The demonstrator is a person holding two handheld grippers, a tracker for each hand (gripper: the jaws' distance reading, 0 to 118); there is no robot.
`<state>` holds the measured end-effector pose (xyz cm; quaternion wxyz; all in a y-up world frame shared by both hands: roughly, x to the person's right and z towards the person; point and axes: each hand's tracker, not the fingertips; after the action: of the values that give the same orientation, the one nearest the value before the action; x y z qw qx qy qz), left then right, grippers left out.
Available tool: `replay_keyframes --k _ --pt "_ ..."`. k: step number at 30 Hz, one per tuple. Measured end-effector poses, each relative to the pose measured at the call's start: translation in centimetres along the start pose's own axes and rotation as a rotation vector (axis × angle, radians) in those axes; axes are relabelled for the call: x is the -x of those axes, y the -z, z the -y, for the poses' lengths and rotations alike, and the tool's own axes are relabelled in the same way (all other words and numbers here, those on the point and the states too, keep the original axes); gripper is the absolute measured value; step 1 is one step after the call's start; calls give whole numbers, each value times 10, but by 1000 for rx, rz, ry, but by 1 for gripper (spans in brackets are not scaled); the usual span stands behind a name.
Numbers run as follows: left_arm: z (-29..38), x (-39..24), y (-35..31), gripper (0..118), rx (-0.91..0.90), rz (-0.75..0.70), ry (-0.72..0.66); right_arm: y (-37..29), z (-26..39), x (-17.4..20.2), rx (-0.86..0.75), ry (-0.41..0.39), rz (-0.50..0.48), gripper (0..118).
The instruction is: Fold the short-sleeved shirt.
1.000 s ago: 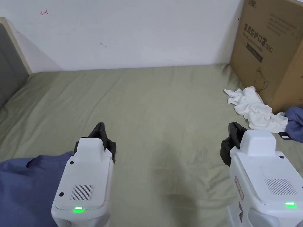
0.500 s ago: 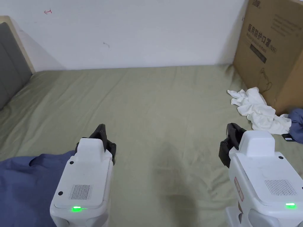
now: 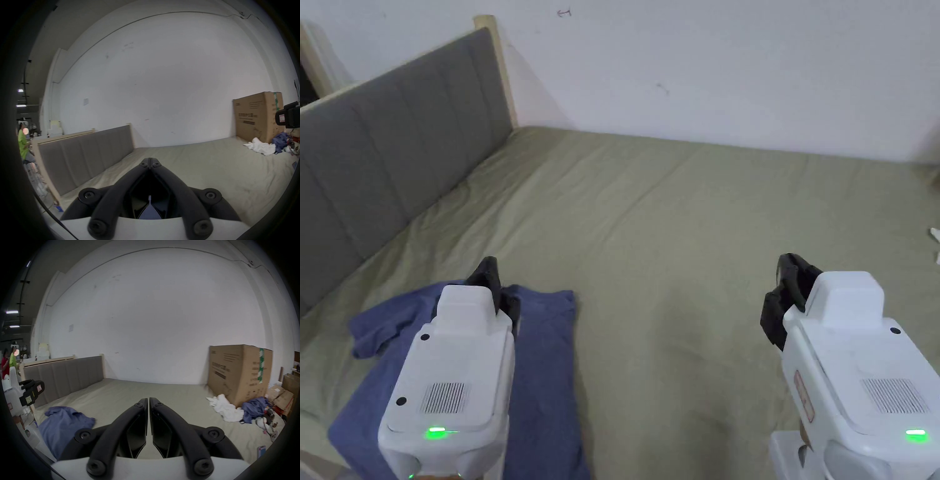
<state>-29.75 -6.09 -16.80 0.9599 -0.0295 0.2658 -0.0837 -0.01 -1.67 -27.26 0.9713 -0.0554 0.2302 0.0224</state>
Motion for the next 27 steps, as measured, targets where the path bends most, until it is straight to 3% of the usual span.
replay_keyframes --k 12,19,27 --pt "23 109 -44 0 76 -216 24 22 8 87 8 19 -220 3" --pt "32 127 -53 0 101 -249 5 25 13 99 17 -9 -262 3" --pt "52 126 -4 0 328 -98 -83 32 17 86 33 -38 -234 3"
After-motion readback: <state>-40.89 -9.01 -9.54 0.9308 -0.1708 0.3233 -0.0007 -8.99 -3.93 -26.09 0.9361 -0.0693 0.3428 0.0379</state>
